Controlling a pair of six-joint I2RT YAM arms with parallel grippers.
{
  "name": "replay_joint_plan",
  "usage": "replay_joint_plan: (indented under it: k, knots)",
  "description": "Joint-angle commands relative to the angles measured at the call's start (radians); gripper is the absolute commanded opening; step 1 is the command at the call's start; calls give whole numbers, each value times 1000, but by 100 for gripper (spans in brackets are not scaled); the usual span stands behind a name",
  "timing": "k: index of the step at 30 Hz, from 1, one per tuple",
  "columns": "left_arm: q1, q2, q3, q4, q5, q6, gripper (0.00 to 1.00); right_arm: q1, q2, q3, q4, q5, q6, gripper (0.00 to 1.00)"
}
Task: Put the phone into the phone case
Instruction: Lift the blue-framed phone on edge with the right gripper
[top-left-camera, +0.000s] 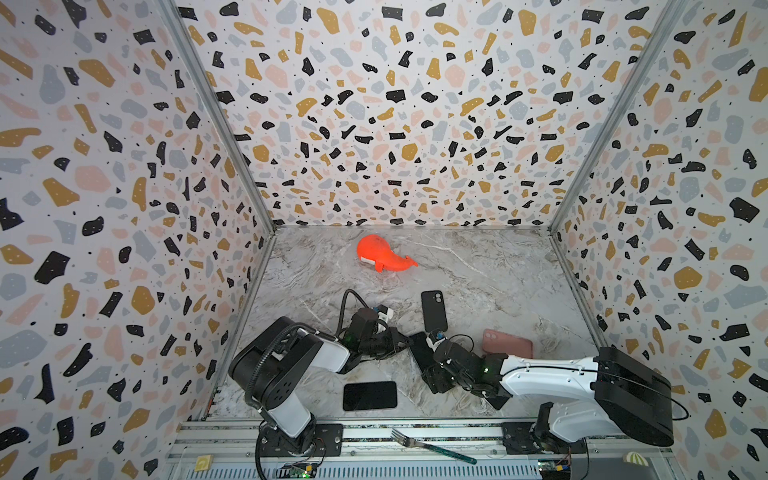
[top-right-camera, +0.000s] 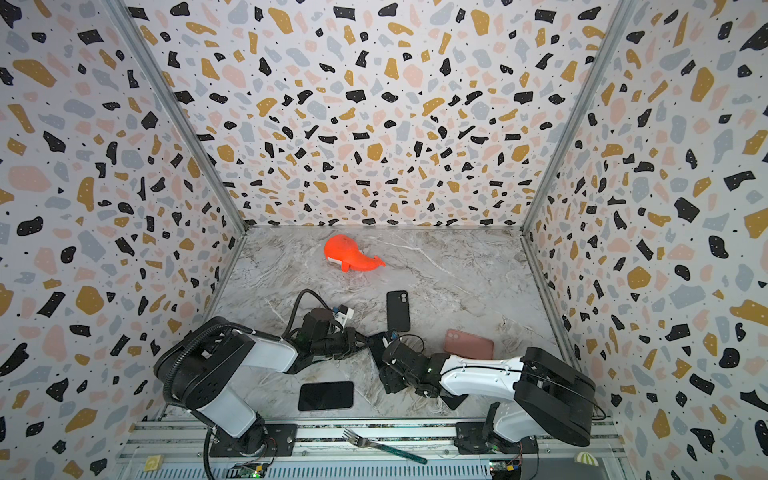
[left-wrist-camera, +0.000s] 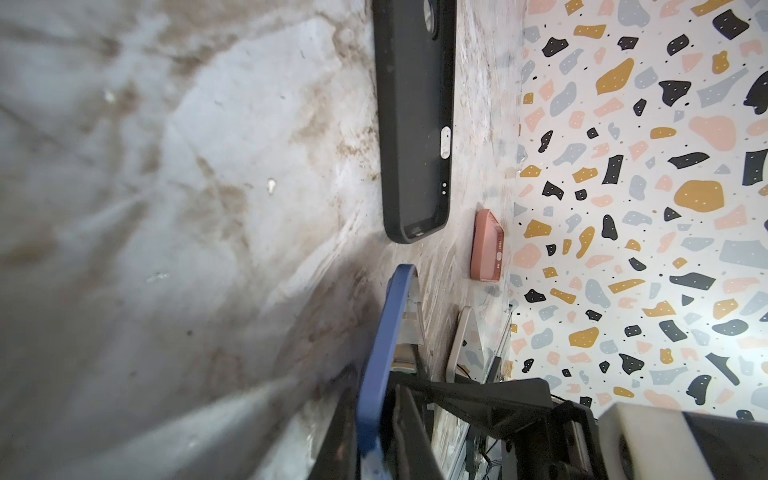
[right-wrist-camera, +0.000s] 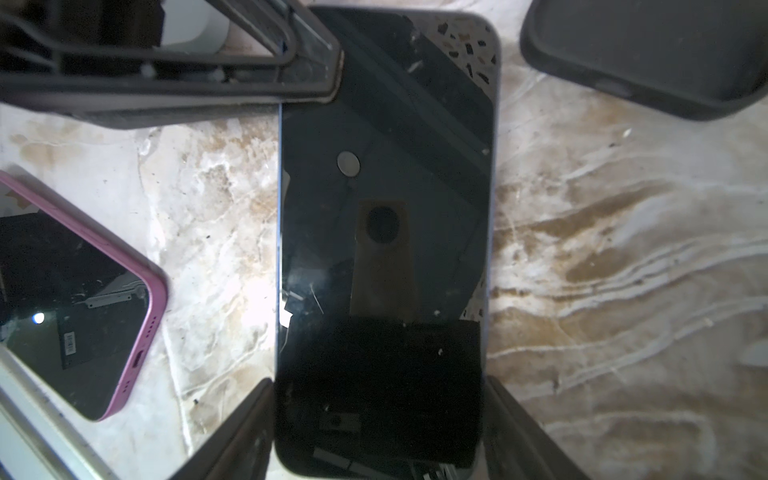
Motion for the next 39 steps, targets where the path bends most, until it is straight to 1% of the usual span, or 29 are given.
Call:
replay_joint_plan:
  k: [1, 4, 7, 15, 22, 26, 31, 36, 39]
  knots:
    - [-2, -33, -21, 12, -17, 12, 3, -2, -15, 27, -94, -42, -31, 74]
    - [-2, -51, -16, -3, -13, 9, 0, -6, -50, 44, -114, -40, -35, 81]
    - [-2, -70, -15, -2, -14, -2, 0, -13, -86, 63, -135, -35, -34, 85]
    - [-1, -115, -16, 14, -7, -44, 0, -31, -199, 101, -187, 4, -9, 86]
    - [-2, -158, -15, 93, -5, -140, 0, -77, -335, 99, -194, 37, 59, 86]
    - [-2, -170, -15, 171, -14, -216, 0, -144, -403, 69, -191, 28, 141, 82]
    - [-2, -166, -7, 269, -36, -307, 0, -241, -491, 10, -172, -23, 265, 77]
    - [-2, -132, 5, 396, -67, -407, 0, -344, -624, -90, -95, -98, 430, 74]
    - [-2, -97, 8, 501, -87, -476, 0, -413, -733, -176, -21, -153, 534, 72]
